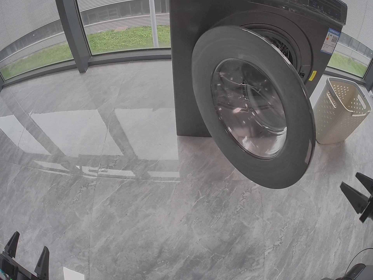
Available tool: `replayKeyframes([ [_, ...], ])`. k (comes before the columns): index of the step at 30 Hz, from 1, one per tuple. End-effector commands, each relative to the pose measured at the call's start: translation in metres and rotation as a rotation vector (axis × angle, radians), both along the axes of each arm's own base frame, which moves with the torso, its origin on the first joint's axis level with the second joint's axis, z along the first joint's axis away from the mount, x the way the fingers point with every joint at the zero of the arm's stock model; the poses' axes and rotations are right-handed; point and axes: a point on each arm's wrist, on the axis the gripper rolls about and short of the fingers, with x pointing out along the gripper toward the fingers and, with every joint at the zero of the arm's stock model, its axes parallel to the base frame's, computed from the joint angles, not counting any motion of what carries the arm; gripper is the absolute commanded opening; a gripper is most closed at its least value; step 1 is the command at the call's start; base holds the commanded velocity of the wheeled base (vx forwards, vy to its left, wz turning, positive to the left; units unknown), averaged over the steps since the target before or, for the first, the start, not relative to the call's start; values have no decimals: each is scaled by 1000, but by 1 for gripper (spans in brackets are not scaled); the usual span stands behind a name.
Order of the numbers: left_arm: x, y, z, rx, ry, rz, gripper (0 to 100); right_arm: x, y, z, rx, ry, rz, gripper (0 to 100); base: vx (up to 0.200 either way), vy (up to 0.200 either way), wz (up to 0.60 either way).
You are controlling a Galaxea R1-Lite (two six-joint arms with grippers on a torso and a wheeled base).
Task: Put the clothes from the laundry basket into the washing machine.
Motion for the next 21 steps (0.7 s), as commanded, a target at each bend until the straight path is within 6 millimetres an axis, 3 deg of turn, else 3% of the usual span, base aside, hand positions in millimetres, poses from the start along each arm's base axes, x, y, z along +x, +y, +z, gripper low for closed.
replayKeyframes([
  [1, 0, 0, -5, -6, 6, -3, 100, 65, 30, -11, 43, 161, 153, 100, 0, -200, 0],
  [6, 1, 0, -5, -2, 6, -3, 100, 72, 45, -5, 36, 144, 239, 100, 0, -200, 0],
  [14, 0, 0, -5, 0, 6, -3, 100, 92, 62, 2, 18, 154, 284, 100, 0, 0, 0],
  [21, 0, 0, -5, -2, 6, -5, 100, 97, 77, 7, 16, 149, 345, 100, 0, 0, 0],
])
